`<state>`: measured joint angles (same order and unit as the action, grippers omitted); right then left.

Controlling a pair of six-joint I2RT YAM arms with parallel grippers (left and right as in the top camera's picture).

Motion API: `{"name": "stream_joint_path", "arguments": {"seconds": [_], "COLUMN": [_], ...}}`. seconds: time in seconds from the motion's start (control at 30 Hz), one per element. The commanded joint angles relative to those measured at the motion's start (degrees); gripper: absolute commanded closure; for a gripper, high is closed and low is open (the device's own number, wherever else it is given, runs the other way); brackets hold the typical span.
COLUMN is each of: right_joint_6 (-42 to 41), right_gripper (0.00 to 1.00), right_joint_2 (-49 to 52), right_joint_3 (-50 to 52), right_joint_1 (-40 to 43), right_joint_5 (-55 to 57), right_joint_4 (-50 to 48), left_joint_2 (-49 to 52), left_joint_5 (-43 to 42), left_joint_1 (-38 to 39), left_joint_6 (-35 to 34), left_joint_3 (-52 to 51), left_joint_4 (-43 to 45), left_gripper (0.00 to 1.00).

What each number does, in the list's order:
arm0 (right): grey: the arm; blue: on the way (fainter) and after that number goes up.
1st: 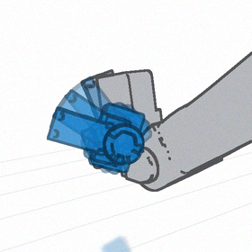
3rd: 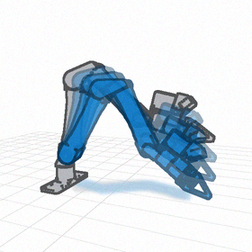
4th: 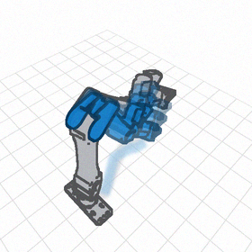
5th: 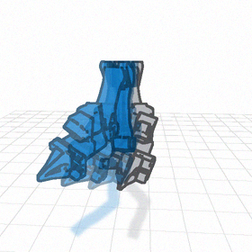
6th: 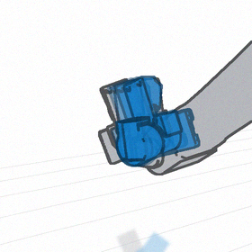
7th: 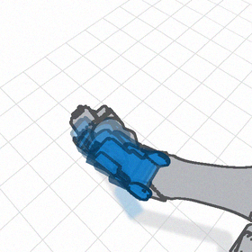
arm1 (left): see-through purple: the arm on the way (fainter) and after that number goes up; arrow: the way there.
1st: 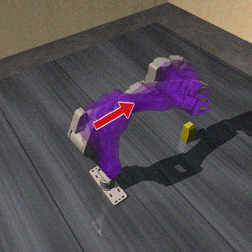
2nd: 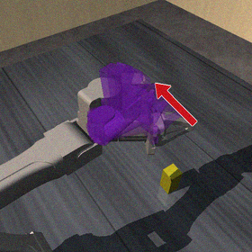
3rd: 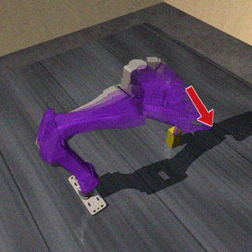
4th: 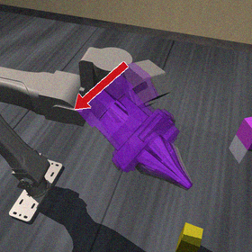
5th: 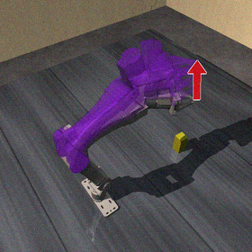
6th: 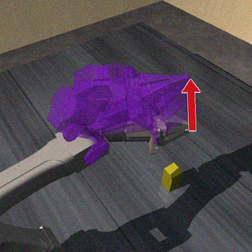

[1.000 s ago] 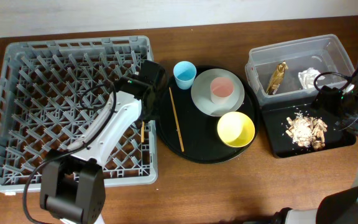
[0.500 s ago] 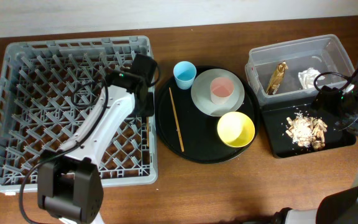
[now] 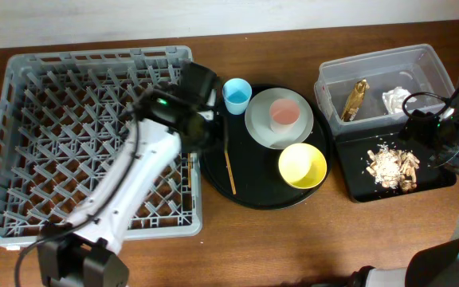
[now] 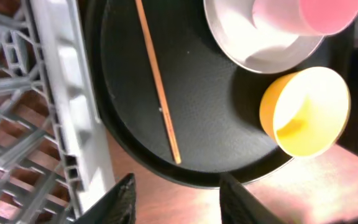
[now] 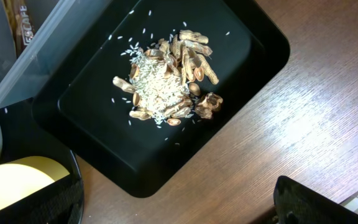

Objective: Sort waste into correct bins and load items into the dishwasher rack
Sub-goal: 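Move the left gripper back and grasp the remaining chopstick on the tray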

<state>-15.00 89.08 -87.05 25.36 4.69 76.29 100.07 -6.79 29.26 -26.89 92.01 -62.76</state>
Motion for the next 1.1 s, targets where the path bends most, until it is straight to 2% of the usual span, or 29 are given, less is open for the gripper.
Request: {"name": "stream_joint_path", "arguments": {"seconds": [0.0,0.13,0.27,0.37,0.6,0.9,1.07], "right_joint_6": [-0.3,-0.3,-0.3,-0.3,-0.3,-0.3,-0.3], "right_gripper": [0.01,0.01,0.01,0.01,0.01,0.01,0.01], "right_joint_2": [-0.9,-0.9,-0.9,-0.9,-0.9,-0.9,-0.9], "right_joint_3": [-0.3,-0.3,-0.3,-0.3,-0.3,-0.3,-0.3], "right_joint_1": [0.2,0.2,0.2,0.2,0.2,0.2,0.2], "right_joint_5": [0.3,0.3,0.3,0.3,0.3,0.3,0.3], "right_joint_4": [0.0,0.0,0.0,0.0,0.0,0.0,0.0], "left_joint_2": [0.8,2.6,6.6,10.9,19.3,22.1,22.9], "left_joint_5": [12.0,15.1,15.9,15.9,15.9,16.3,17.6], "left_joint_1": [5.8,9.6,10.1,10.0,9.9,9.3,10.4], "left_joint_6": [-8.9,-10.1,-11.5,-13.7,-13.9,-14.0,-16.7], "left_joint_3": [-2.1,-4.5,-4.7,-4.7,-4.7,-4.8,-4.8], "left_joint_4": [2.0,6.2,7.4,8.8,11.3,13.1,13.2], "left_gripper": [0.67,0.73,0.79,0.79,0.79,0.79,0.79]}}
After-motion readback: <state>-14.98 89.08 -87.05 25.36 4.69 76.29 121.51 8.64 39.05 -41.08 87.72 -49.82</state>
